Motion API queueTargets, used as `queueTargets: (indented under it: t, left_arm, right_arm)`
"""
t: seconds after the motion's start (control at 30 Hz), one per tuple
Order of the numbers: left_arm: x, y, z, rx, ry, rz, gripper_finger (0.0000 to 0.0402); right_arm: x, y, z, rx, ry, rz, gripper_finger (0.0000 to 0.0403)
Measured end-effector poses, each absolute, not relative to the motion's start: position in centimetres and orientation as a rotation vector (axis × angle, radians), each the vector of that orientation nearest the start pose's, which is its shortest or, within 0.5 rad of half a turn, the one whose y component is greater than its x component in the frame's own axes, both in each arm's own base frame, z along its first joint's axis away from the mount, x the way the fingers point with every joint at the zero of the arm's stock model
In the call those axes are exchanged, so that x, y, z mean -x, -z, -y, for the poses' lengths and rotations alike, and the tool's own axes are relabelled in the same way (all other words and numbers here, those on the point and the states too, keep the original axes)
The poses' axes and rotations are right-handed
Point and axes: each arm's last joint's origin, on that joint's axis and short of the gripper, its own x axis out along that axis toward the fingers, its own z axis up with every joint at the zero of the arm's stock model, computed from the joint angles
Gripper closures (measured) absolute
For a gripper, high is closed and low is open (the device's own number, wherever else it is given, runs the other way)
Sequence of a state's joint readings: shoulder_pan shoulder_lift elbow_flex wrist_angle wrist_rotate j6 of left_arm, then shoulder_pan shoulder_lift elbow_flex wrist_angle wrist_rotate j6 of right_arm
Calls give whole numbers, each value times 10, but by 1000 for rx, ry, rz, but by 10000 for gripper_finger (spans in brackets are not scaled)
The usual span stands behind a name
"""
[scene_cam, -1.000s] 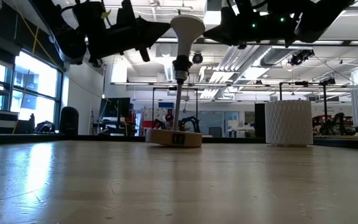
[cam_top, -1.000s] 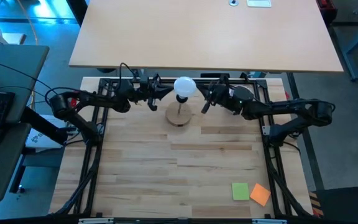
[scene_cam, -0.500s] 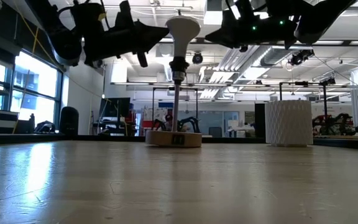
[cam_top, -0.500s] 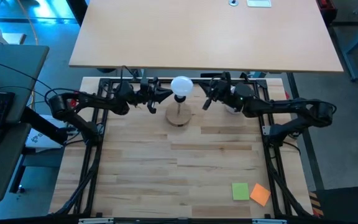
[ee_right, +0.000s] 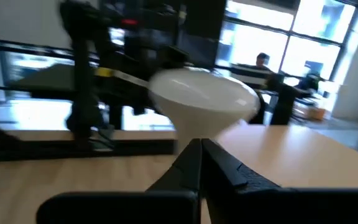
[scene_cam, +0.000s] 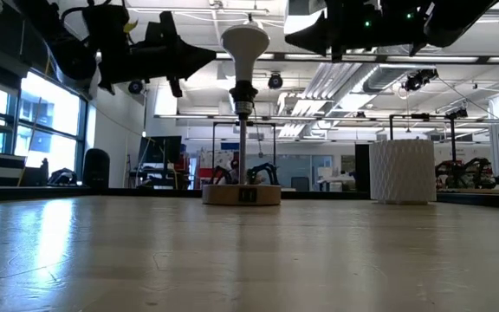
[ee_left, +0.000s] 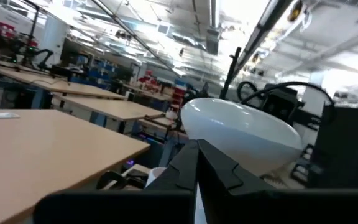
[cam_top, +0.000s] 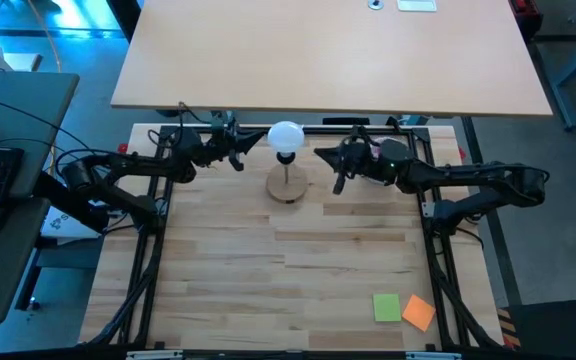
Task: Screw lightbulb
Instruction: Remove the white lightbulb from the desk lamp
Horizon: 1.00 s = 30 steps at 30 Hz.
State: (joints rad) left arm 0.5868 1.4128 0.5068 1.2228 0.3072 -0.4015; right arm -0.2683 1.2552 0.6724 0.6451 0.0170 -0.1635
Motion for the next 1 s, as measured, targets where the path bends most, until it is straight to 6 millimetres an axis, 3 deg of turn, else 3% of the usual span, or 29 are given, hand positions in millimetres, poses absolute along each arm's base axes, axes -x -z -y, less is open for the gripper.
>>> queueTargets:
  t: [0.2,0.43,0.67,1.0]
  left_arm:
    - [-237,-250,-151,201,-207,269,401]
    - [-243,-258,-148,169,-165,271,401]
    - [-253,-257,-131,191,-87,259,401]
    - [-264,-259,-102,207,12,251,401]
  right_arm:
    - [-264,-277,64,154,244,61,403]
    - [-268,-275,65,143,243,77,403]
    - [-274,-267,81,138,299,98,403]
    - [-265,-263,116,96,438,97,403]
